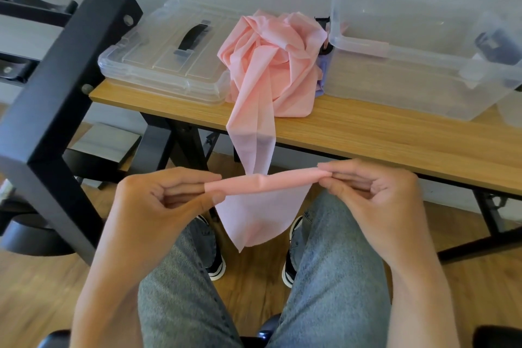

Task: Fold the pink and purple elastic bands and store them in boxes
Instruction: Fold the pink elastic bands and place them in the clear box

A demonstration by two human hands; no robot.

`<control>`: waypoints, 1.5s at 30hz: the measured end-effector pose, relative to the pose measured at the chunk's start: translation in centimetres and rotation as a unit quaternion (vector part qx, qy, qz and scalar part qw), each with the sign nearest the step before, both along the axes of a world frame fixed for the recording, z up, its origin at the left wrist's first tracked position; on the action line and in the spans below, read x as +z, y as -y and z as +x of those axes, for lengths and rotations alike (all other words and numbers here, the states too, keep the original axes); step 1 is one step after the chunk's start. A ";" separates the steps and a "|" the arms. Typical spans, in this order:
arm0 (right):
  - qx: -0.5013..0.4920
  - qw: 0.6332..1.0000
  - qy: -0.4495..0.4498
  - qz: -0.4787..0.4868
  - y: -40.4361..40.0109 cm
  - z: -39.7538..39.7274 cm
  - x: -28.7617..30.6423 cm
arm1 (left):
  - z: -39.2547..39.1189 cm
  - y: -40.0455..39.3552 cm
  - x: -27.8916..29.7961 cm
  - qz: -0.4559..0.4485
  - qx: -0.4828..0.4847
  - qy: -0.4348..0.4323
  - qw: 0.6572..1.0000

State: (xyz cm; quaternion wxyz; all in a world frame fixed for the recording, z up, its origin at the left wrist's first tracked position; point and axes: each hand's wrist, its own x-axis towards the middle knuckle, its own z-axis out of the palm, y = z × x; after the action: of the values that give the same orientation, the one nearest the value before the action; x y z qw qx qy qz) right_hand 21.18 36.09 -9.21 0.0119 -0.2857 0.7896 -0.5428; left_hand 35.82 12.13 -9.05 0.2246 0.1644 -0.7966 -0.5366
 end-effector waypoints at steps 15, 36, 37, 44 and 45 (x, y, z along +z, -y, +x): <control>0.046 0.991 0.089 -0.092 0.2 0.3 0.2 | -0.3 -0.1 -0.6 0.049 0.018 -0.053 0.997; 0.048 0.991 0.094 -0.085 0.3 0.0 -0.1 | -0.3 -0.1 -0.6 0.089 0.020 -0.059 0.994; 0.047 0.991 0.091 -0.089 0.3 0.0 0.0 | -0.4 -0.1 -0.5 0.086 0.022 -0.061 0.994; 0.016 0.998 0.049 -0.026 0.2 -0.4 -0.5 | -0.5 0.2 -0.5 0.050 0.010 -0.017 0.999; 0.010 0.999 0.030 -0.012 0.2 -0.5 -0.6 | -0.5 0.3 -0.6 0.045 0.005 -0.009 0.999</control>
State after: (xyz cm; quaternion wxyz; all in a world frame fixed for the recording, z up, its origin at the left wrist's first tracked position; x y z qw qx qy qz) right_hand 20.71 35.90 -9.82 0.0376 -0.2771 0.7796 -0.5603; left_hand 35.31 11.85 -9.69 0.2268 0.1733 -0.7688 -0.5722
